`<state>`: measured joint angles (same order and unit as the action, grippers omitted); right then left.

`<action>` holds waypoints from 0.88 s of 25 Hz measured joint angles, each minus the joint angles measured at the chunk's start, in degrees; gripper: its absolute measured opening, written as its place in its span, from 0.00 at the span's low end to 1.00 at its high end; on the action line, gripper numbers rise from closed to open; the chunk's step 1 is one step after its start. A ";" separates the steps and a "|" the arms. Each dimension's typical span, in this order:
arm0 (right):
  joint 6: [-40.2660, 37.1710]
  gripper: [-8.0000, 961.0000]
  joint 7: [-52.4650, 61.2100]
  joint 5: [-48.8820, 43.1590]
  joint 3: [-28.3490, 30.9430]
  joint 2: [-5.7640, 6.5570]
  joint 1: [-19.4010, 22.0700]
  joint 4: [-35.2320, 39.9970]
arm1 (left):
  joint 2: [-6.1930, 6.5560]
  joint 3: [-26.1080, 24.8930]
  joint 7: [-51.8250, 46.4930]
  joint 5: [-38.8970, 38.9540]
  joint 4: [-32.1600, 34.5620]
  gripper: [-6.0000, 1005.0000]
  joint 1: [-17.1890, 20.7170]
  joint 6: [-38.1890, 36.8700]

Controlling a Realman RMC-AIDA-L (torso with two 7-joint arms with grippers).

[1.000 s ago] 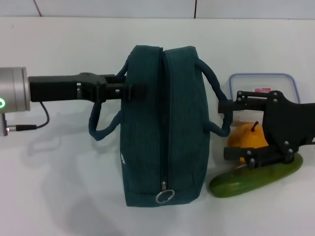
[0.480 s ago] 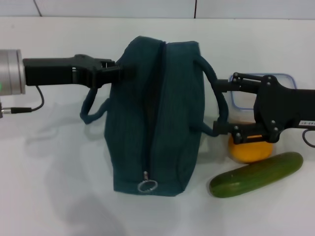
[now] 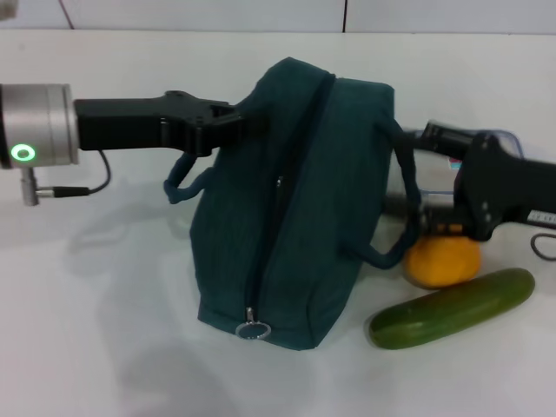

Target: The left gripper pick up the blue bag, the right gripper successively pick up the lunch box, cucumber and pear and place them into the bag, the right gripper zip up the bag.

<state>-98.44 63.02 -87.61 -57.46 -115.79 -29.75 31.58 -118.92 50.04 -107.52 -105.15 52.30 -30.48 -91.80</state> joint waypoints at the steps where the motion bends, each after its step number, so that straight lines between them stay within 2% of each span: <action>1: 0.00 0.87 0.00 0.00 0.00 0.00 0.00 0.00 | 0.00 0.00 0.00 0.00 0.00 0.05 0.00 0.00; 2: 1.58 0.87 -2.52 6.73 0.21 0.23 0.17 -6.61 | -0.55 -0.09 0.22 0.69 -1.53 0.05 -0.36 0.19; 6: 3.31 0.87 -6.02 17.59 0.24 -0.04 1.02 -15.88 | -0.62 0.20 1.21 1.08 -4.63 0.05 -1.08 0.96; 9: 3.72 0.87 -9.99 32.14 0.25 -0.37 1.36 -28.02 | -0.64 0.31 2.62 0.86 -7.16 0.05 -1.88 2.80; 12: 2.98 0.87 -9.62 43.46 0.30 -0.41 1.30 -36.87 | -0.67 1.17 3.43 0.65 -8.55 0.05 -2.14 4.54; 14: 3.30 0.87 -7.38 46.29 1.45 -0.40 1.87 -39.08 | -0.71 2.27 4.01 0.81 -8.79 0.05 -1.69 4.74; 19: 4.84 0.87 0.46 45.72 6.27 -0.39 4.79 -39.65 | -0.68 3.77 6.60 1.33 -8.41 0.05 -0.29 4.75; 22: 5.23 0.87 6.04 45.80 6.97 -0.39 6.10 -39.30 | -0.59 3.74 7.46 1.32 -8.41 0.05 -0.20 4.89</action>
<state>-93.21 69.06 -41.81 -50.49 -116.18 -23.65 -7.72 -119.51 53.78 -100.06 -103.83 43.89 -30.68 -86.91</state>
